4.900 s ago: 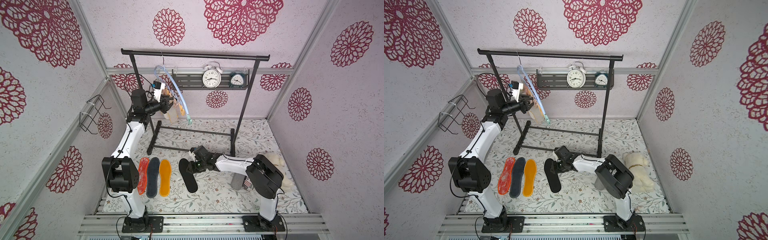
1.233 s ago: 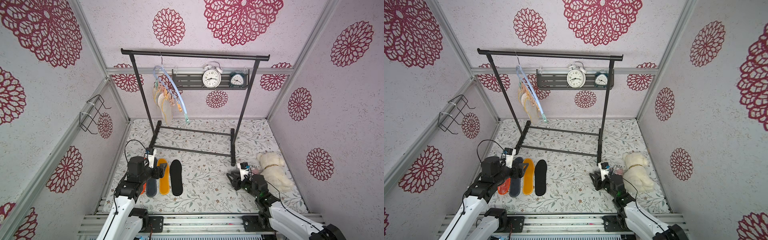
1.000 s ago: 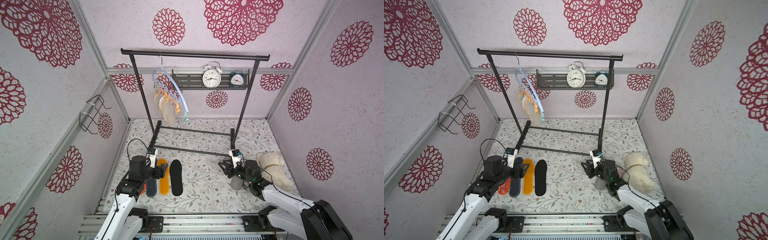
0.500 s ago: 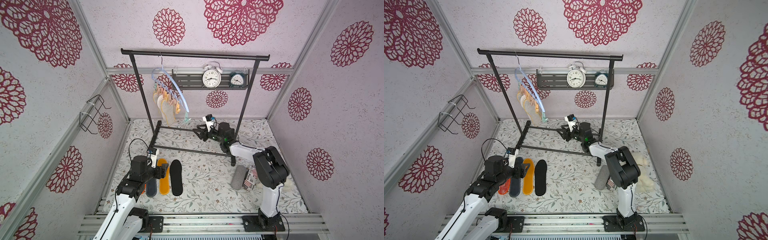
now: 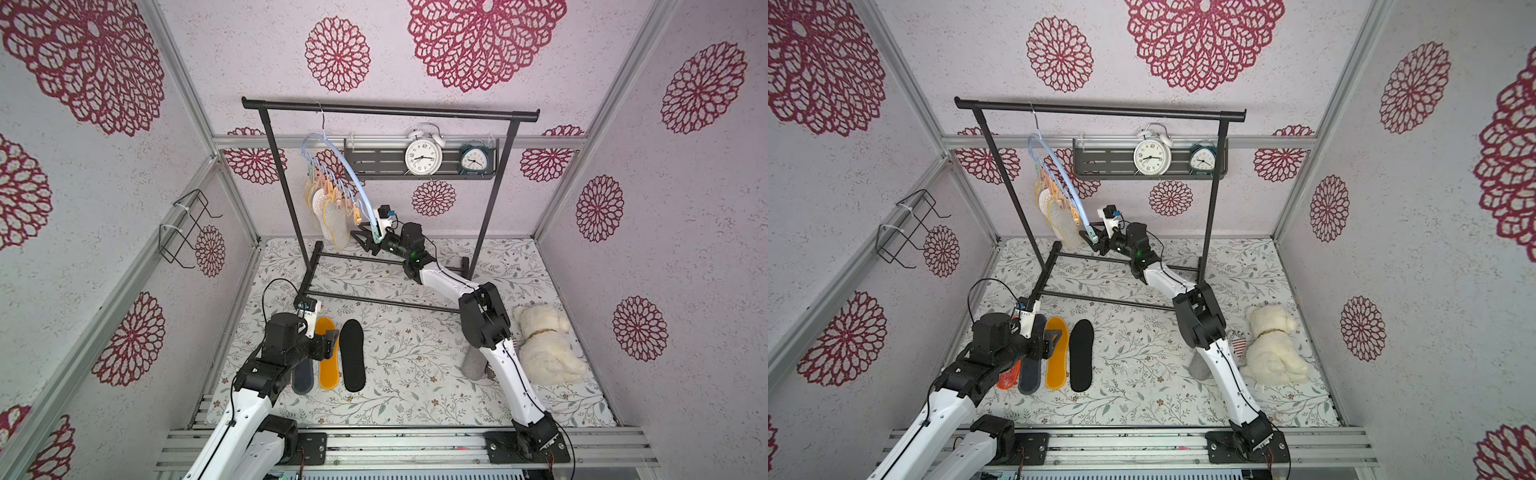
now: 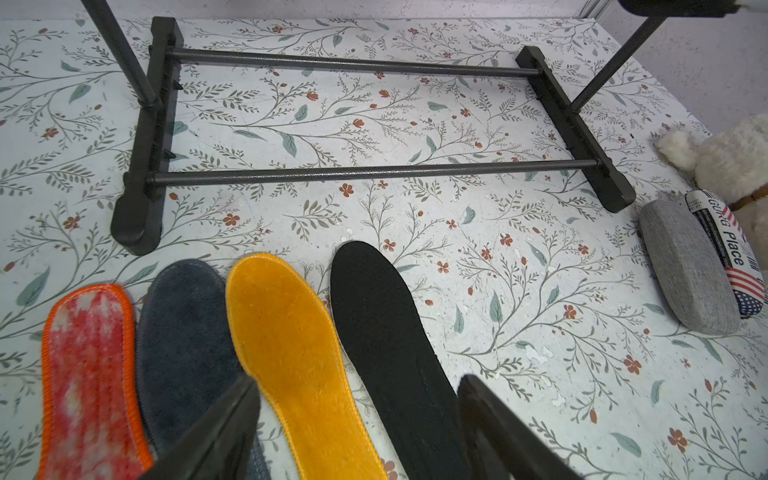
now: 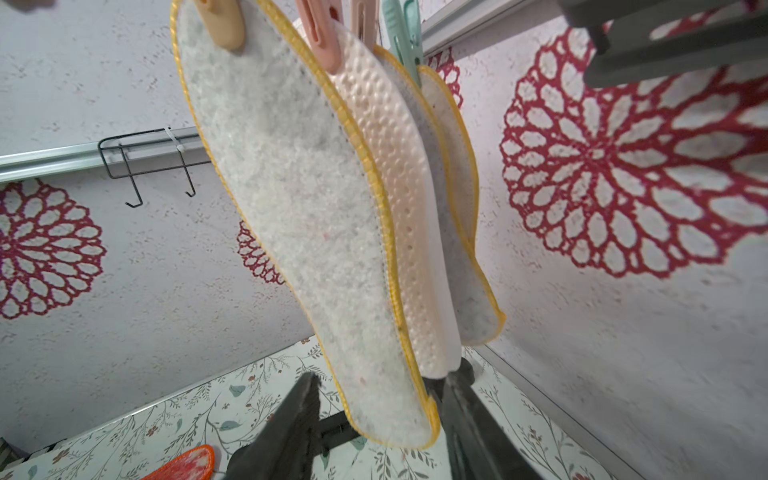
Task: Take the shoe insoles off the hanger
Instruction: Remove the insole from the hanger.
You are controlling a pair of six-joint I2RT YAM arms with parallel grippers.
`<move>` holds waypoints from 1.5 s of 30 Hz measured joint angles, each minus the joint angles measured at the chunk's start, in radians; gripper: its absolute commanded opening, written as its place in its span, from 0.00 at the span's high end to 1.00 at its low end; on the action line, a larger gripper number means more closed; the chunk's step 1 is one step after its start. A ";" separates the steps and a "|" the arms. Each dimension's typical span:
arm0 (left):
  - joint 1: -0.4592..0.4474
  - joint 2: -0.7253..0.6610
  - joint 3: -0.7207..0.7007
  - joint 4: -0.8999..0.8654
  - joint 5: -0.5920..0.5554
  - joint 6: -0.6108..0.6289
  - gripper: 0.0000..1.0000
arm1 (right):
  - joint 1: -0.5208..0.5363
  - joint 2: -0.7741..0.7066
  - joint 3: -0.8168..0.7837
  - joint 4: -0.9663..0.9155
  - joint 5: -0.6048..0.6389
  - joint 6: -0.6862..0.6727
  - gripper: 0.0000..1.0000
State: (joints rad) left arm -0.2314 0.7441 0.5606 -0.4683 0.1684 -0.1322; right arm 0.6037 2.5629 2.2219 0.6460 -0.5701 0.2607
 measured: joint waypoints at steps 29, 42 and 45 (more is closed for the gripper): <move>-0.063 0.004 0.017 -0.028 -0.026 0.000 0.22 | 0.083 0.167 0.223 0.097 -0.038 0.092 0.80; -0.073 0.002 0.017 -0.028 -0.032 0.000 0.23 | 0.087 0.182 0.230 0.132 -0.038 0.134 0.99; -0.074 0.001 0.023 -0.028 -0.027 0.000 0.22 | 0.085 0.182 0.230 0.133 -0.061 0.143 1.00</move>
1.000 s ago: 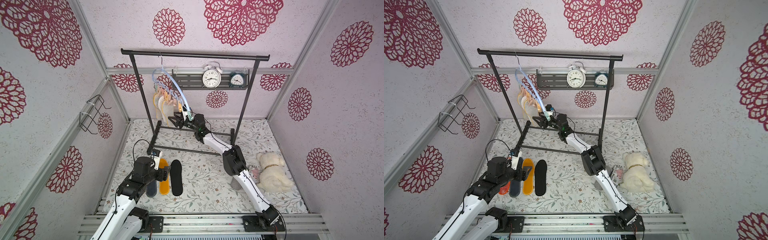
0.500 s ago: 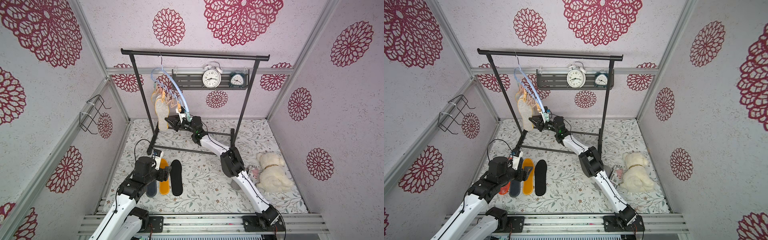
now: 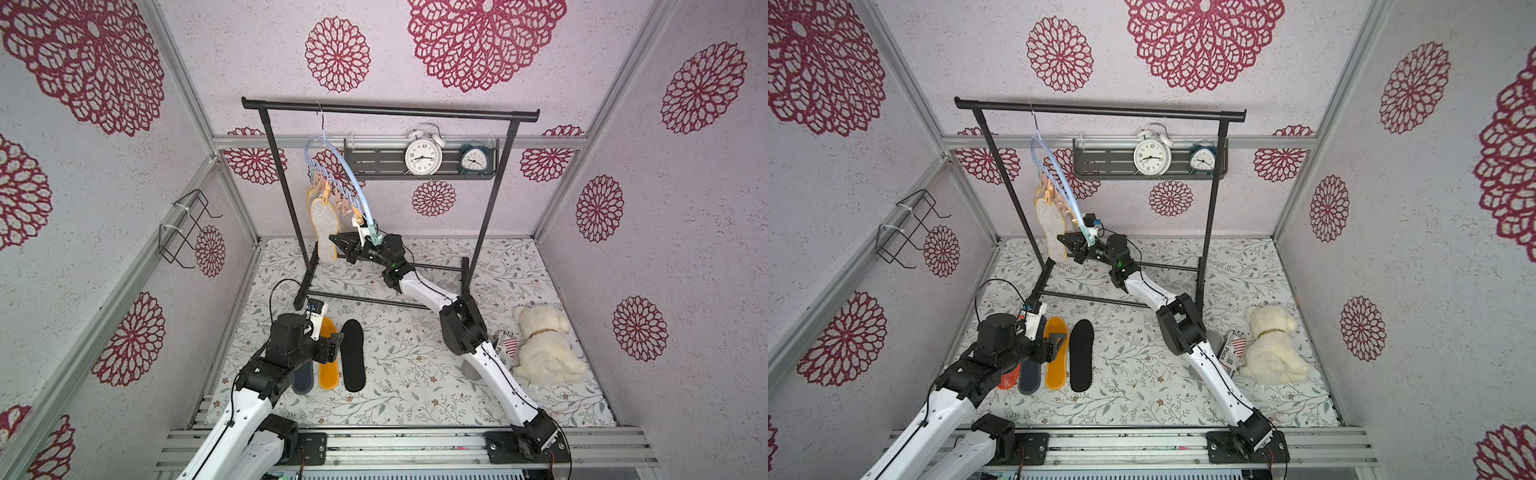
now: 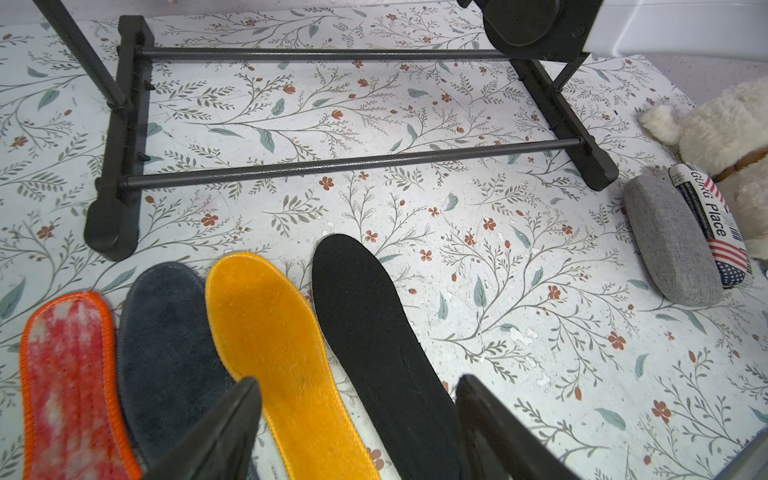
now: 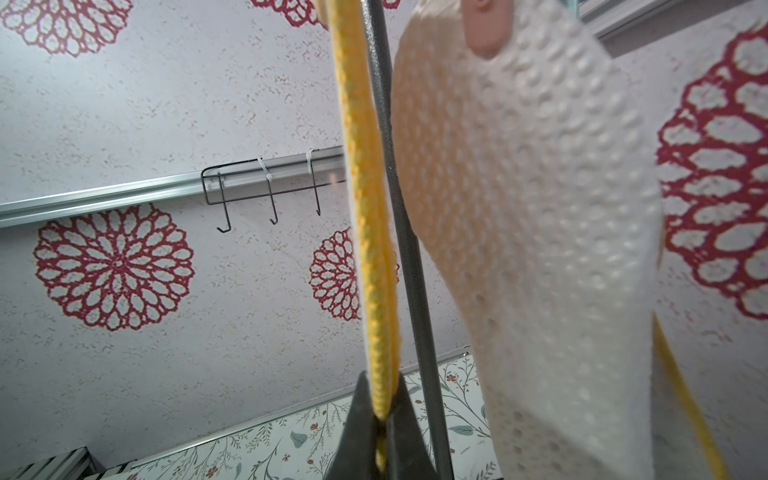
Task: Take the shoe insoles off the hanger
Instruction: Remove the insole from the hanger.
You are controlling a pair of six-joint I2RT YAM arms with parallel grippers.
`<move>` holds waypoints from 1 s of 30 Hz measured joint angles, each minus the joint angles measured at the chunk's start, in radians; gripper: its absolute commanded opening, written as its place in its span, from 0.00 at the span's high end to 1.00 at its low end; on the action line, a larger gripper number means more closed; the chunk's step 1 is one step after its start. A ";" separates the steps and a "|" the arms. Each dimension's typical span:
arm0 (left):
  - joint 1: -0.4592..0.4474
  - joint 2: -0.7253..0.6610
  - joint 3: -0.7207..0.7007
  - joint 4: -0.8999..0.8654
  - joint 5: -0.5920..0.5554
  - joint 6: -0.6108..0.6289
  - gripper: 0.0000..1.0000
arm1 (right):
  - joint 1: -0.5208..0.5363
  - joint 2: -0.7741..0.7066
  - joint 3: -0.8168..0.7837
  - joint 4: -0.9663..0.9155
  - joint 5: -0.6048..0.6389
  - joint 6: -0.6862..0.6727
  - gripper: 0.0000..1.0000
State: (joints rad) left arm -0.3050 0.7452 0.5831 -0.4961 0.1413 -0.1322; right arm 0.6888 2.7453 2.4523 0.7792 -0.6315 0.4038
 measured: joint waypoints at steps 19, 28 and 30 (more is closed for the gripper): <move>0.225 0.553 0.710 0.154 0.349 0.084 0.24 | -0.085 -0.393 -0.642 0.169 -0.170 0.043 1.00; 0.323 0.853 1.017 0.258 0.644 0.084 0.25 | -0.097 -0.441 -0.731 0.200 -0.214 0.047 1.00; 0.335 0.912 1.079 0.264 0.687 0.083 0.25 | -0.097 -0.455 -0.745 0.204 -0.226 0.053 1.00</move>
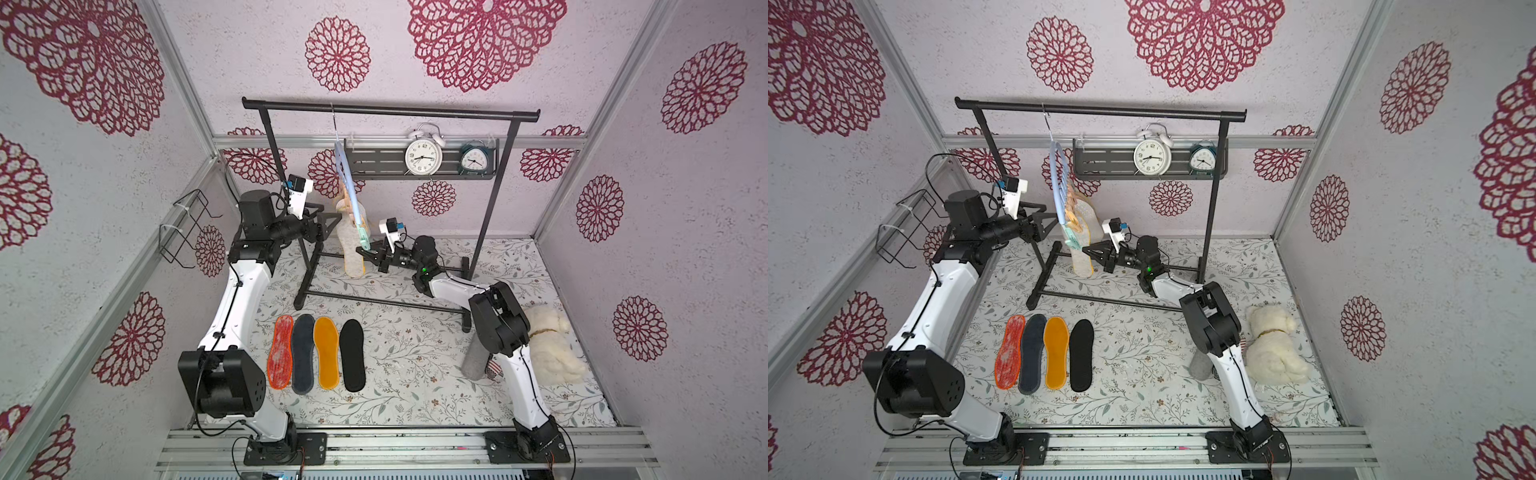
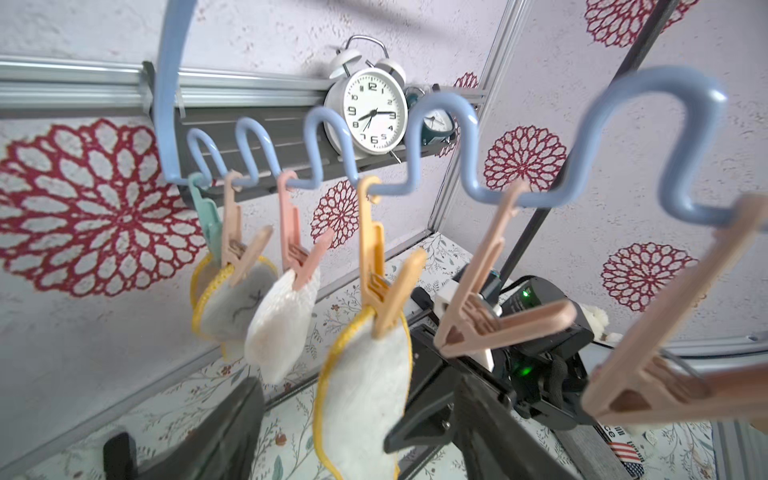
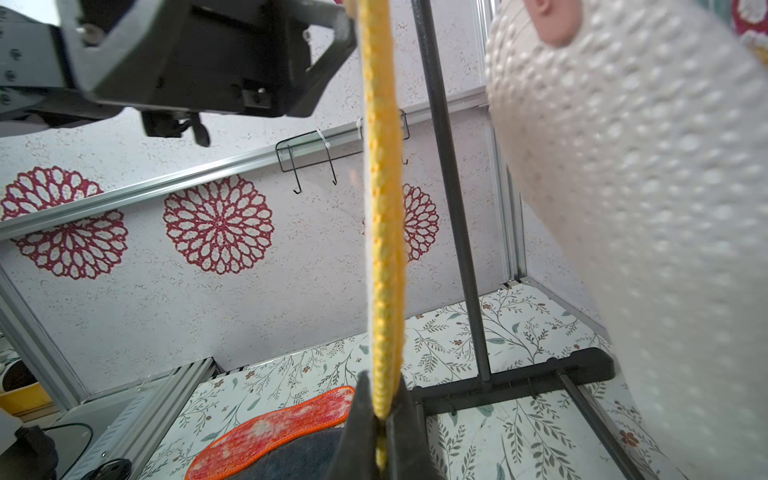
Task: Take the shoe insoles off the hanger
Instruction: Remove the insole from the hanger, then open the clamp at the hanger.
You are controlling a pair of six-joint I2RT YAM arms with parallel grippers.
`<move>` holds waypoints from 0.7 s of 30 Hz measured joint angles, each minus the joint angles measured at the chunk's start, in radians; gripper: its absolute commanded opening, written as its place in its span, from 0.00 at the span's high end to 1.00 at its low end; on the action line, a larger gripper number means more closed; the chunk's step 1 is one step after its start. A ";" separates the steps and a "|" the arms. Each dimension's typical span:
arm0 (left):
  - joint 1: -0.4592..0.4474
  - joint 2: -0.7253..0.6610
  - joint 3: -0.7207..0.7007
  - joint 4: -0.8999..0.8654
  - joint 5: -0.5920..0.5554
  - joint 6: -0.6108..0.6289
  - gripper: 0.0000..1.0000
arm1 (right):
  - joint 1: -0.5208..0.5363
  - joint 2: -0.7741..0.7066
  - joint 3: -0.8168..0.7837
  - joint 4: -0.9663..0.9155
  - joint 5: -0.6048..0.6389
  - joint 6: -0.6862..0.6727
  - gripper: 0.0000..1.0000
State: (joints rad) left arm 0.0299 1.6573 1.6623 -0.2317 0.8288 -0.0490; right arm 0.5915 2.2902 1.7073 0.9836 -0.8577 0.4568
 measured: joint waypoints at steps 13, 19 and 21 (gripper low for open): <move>-0.004 0.210 0.196 0.031 0.179 -0.014 0.31 | 0.000 -0.011 -0.003 -0.014 -0.034 0.008 1.00; -0.023 0.246 0.197 0.124 0.239 -0.099 0.37 | 0.000 -0.016 -0.002 -0.027 -0.038 0.008 1.00; -0.031 0.259 0.198 0.179 0.252 -0.145 0.39 | 0.000 -0.016 -0.002 -0.031 -0.038 0.008 1.00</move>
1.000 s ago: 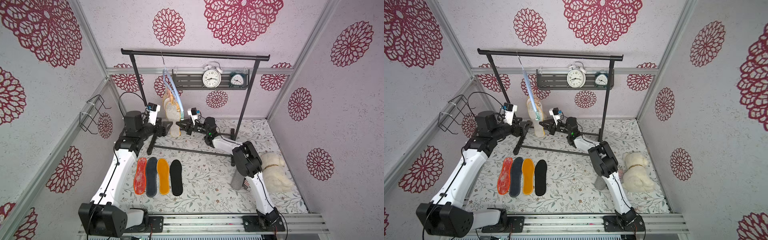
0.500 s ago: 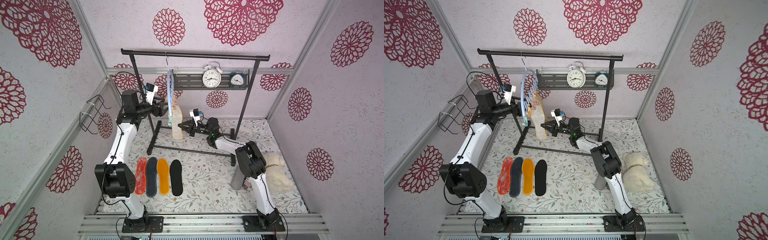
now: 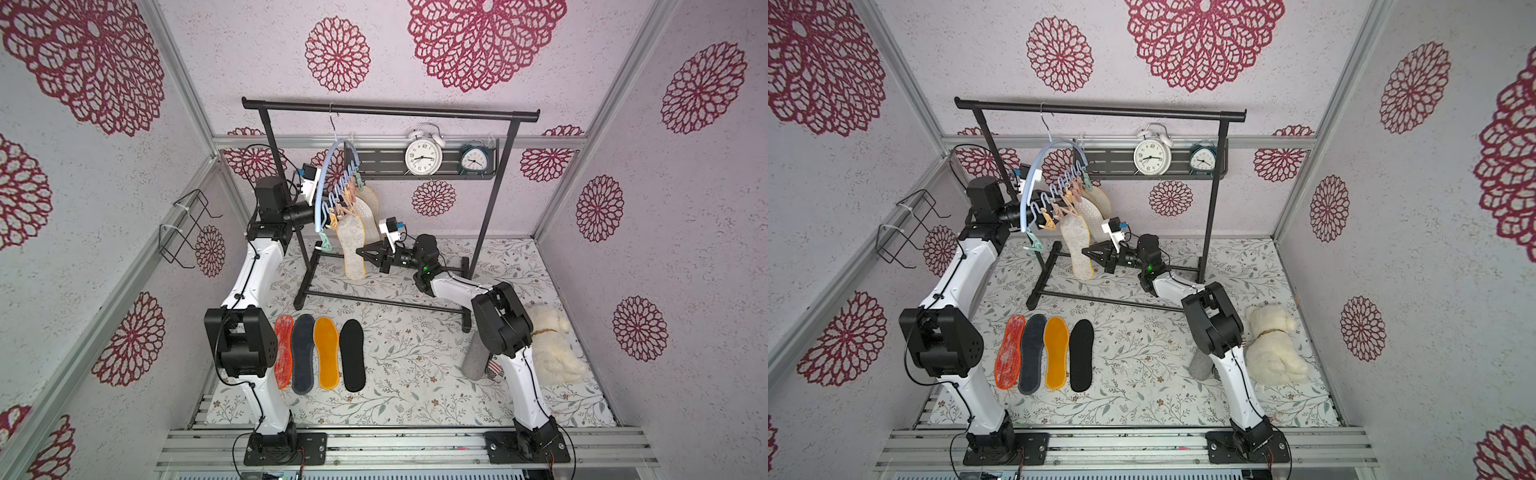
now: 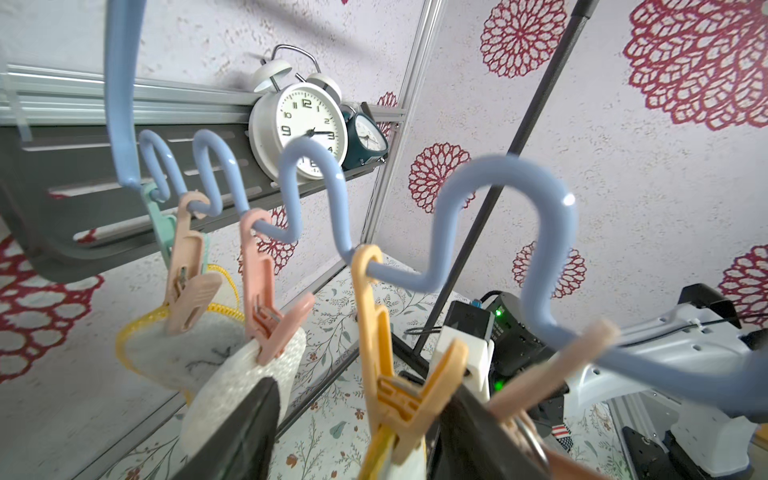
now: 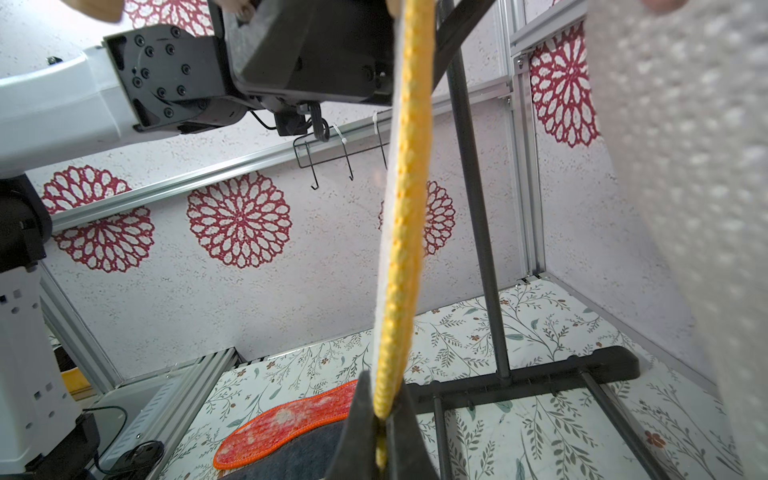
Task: Take the shoe insoles off the hanger
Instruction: Open the clamp at the hanger.
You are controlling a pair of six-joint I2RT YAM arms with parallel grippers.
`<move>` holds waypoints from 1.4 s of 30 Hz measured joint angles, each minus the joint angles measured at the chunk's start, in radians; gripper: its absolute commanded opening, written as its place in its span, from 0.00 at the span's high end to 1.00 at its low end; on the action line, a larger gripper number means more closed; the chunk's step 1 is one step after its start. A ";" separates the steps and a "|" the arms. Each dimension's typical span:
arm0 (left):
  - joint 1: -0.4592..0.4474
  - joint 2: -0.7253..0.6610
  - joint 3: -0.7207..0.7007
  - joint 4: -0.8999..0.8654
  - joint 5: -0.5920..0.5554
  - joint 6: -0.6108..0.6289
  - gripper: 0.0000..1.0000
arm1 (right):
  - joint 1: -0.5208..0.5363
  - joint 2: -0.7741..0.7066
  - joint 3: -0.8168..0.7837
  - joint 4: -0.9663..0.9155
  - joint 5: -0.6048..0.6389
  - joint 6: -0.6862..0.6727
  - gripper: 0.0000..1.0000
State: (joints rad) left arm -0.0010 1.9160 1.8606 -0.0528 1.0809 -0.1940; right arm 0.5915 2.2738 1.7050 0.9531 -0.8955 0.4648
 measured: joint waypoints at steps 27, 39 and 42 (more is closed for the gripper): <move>-0.017 0.018 0.018 0.214 -0.008 -0.182 1.00 | 0.002 -0.006 -0.002 -0.027 -0.024 0.002 1.00; -0.017 0.018 0.018 0.186 -0.072 -0.153 1.00 | 0.005 -0.195 -0.327 -0.204 0.130 -0.075 1.00; -0.017 0.018 0.022 0.158 -0.098 -0.124 1.00 | 0.021 -0.338 -0.433 -0.397 0.281 -0.107 1.00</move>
State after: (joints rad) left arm -0.0181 1.9339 1.8824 0.1047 0.9829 -0.3183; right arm 0.6121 1.9358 1.2720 0.5564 -0.6147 0.3576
